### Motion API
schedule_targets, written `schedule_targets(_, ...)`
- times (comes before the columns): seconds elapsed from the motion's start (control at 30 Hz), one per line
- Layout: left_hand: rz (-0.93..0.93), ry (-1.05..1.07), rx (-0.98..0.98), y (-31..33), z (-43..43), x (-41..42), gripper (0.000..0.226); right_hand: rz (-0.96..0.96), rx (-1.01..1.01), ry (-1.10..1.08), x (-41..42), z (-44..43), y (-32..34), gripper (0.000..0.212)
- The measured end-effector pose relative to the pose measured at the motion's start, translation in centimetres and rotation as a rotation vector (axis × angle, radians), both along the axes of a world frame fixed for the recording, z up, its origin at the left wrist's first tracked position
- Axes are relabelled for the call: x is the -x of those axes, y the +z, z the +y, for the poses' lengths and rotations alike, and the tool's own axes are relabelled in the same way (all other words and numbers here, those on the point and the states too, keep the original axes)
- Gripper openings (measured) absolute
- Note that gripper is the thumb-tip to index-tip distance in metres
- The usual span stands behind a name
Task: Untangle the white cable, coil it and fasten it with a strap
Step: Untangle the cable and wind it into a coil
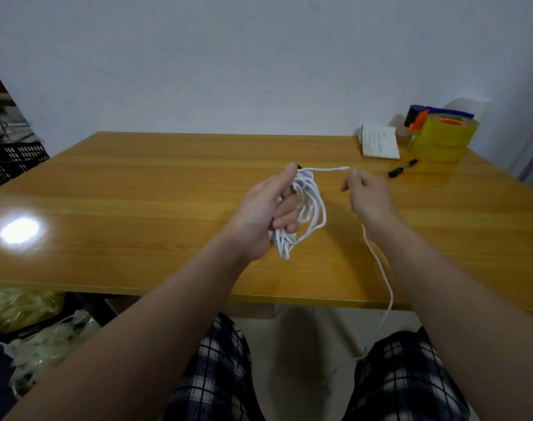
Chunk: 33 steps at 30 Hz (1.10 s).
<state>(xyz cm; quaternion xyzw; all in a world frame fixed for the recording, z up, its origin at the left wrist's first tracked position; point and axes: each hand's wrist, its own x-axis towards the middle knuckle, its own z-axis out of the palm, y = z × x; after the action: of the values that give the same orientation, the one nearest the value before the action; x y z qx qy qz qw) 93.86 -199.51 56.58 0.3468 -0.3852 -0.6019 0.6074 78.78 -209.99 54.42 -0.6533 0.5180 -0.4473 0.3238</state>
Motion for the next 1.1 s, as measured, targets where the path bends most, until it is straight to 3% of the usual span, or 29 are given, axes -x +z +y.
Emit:
schedule_targets(0.1, 0.204, 0.084, 0.002, 0.8, -0.7, 0.2, 0.042, 0.203, -0.085, 0.166, -0.4, 0.6, -1.5, 0.048)
schedule_targets(0.17, 0.326, 0.193, 0.003, 1.2, -1.6, -0.8, 0.040, 0.503, -0.054, 0.274, -0.8, 1.4, -1.7, 0.046)
schedule_targets(0.27, 0.353, 0.326, 0.016, 1.3, -2.5, -2.2, 0.039, 0.890, 0.000, 0.375, -1.6, 3.2, -1.2, 0.042)
schedule_targets(0.5, 0.350, 0.422, -0.012, 0.5, -3.3, -1.7, 0.036, 1.241, 0.197, 0.561, -2.8, 6.8, 0.8, 0.037)
schedule_targets(0.6, 0.423, 0.409, 0.010, 0.8, -3.7, -2.0, 0.038, 1.176, 0.232, 0.532, -3.0, 7.3, 0.1, 0.037)
schedule_targets(0.7, 0.542, 0.358, 0.042, 1.5, -3.9, -3.0, 0.036, 0.905, 0.161, 0.388, -2.3, 6.4, -0.3, 0.044)
schedule_targets(0.83, 0.550, 0.344, 0.018, 0.8, -3.9, -3.3, 0.035, 0.711, 0.200, 0.180, -1.6, 5.4, -0.5, 0.034)
schedule_targets(0.9, 0.573, 0.320, -0.001, 0.3, -4.0, -3.2, 0.035, 0.725, 0.348, 0.086, -1.4, 5.0, -0.5, 0.029)
schedule_targets(0.97, 0.604, 0.271, -0.013, 0.0, -3.9, -3.1, 0.035, 0.868, 0.459, 0.070, -1.5, 3.9, -0.7, 0.023)
schedule_targets(1.03, 0.626, 0.189, -0.029, -0.3, -3.7, -2.9, 0.034, 0.943, 0.343, 0.050, -1.7, 3.1, -0.3, 0.023)
schedule_targets(1.1, 0.600, 0.125, -0.049, -0.5, -3.5, -2.7, 0.033, 0.852, 0.195, 0.062, -1.9, 2.9, 0.2, 0.039)
